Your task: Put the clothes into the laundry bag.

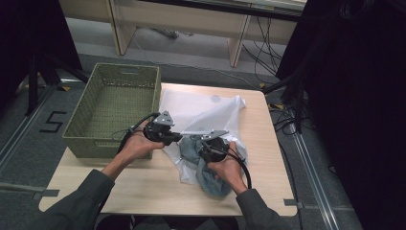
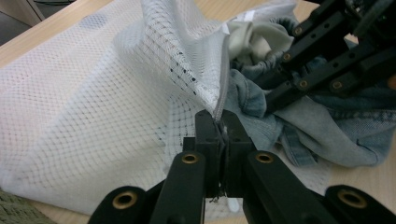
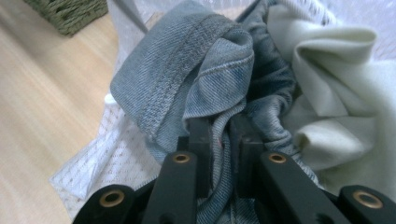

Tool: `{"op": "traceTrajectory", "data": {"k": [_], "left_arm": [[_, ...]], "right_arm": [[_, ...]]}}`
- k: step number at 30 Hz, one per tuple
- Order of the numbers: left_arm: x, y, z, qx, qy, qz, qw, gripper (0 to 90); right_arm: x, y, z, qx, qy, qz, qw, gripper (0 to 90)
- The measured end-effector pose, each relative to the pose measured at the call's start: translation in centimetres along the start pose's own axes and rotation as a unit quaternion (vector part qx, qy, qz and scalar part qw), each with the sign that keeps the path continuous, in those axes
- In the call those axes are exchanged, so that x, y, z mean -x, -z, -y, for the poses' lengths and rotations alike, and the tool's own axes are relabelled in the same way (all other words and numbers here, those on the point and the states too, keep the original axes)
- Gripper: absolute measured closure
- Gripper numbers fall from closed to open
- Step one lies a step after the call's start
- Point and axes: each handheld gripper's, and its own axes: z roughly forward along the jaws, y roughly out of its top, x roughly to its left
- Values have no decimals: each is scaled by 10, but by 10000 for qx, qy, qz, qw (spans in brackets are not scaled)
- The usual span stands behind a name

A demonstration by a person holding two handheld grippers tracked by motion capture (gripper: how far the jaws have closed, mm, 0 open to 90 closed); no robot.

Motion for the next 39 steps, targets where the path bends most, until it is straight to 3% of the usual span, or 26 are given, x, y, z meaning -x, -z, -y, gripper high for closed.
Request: {"op": "traceTrajectory", "data": {"k": [2,3,4,5,6,7,8,10,12,16,19,24,27,28,29,30,32,34,36,37,39], "left_arm": [[3,-2,1,-51,-111,-37,9999,852],[5,-3,2,-77,-148,-34,9999,850],[8,-3,3,-99,-161,-57,9998,844],[10,-3,3,-113,-284,-87,9995,829],[14,-2,3,-64,-232,-153,9996,795],[17,0,3,-26,-292,-187,9994,786],[22,2,2,30,-330,-249,9991,768],[32,11,4,127,-478,-382,9980,705],[43,16,10,185,-428,-428,9980,703],[64,2,36,-89,117,-465,9988,585],[74,-17,54,-406,518,-403,9970,493],[85,-43,63,-639,662,-401,9950,376],[88,-56,64,-630,757,-433,9942,430],[90,-60,65,-684,699,-450,9942,473],[91,-64,66,-770,558,-504,9942,529],[90,-66,67,-666,588,-493,9948,599],[88,-65,66,-703,506,-442,9953,746],[88,-64,68,-700,526,-371,9955,854],[88,-60,70,-712,432,-271,9962,881],[88,-58,72,-715,470,-201,9961,884],[91,-51,77,-727,502,-147,9960,887]], "right_arm": [[0,-1,0,11,68,-10,10000,818],[-1,1,0,-29,-7,-49,10000,818],[0,-2,1,118,34,14,9999,818],[0,0,0,93,-90,-70,9999,818],[2,1,1,47,-10,-85,10000,818],[1,-1,1,189,-123,-69,9997,818],[2,2,0,50,-177,-111,9998,818],[3,2,0,52,-152,-132,9998,817],[2,1,0,63,-175,-160,9997,817],[4,1,0,74,-78,-159,9998,816],[3,0,0,212,-160,-115,9996,815],[2,2,-1,120,-82,-225,9996,815],[6,1,-1,258,195,-155,9994,815],[5,1,-1,247,172,-161,9994,815],[5,2,-1,246,174,-158,9994,815],[2,0,-2,324,50,-139,9994,815],[2,3,-2,196,194,-162,9995,815],[1,1,-3,333,396,-7,9987,815],[-2,3,-4,212,423,-8,9989,816],[-3,3,-3,288,412,109,9987,816],[-3,6,-4,155,340,42,9993,818]]}}
